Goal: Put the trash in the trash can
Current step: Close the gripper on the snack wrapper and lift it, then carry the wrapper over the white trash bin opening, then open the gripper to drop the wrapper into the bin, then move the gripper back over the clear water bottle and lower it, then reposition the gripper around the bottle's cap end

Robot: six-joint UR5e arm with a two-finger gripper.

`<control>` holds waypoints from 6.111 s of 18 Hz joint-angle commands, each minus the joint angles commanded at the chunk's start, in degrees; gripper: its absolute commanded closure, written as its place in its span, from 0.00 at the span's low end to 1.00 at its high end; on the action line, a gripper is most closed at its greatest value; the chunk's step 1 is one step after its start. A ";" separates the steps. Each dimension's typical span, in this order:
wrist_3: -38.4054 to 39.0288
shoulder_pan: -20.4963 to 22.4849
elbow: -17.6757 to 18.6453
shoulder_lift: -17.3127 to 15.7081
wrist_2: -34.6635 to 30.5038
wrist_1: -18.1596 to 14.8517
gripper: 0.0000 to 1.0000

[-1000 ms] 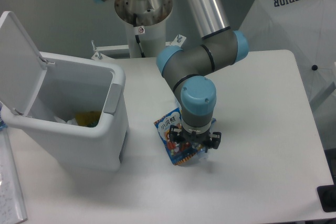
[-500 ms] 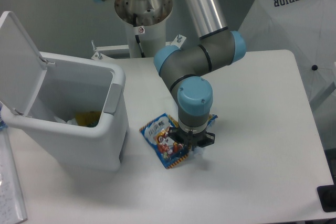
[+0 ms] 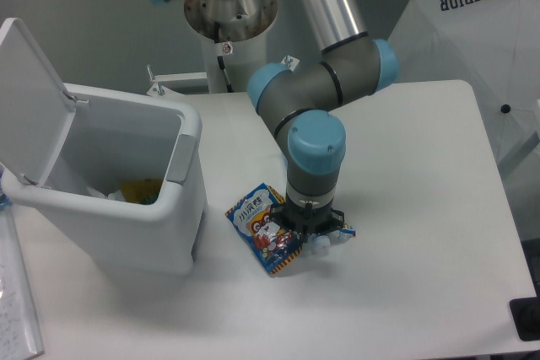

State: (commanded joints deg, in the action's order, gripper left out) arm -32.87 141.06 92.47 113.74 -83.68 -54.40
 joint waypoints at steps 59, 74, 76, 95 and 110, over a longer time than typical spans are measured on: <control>10.11 -0.63 3.25 -32.01 35.18 0.70 0.00; 10.72 10.64 -2.73 -15.67 25.28 -3.33 0.00; 10.29 10.29 -4.39 -11.38 19.02 -5.96 0.00; 6.07 1.50 -9.85 9.30 -4.03 -16.08 0.00; 6.94 -0.62 -10.02 13.61 -11.68 -15.38 0.13</control>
State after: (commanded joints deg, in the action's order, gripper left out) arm -25.93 140.45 82.44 127.35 -95.36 -69.79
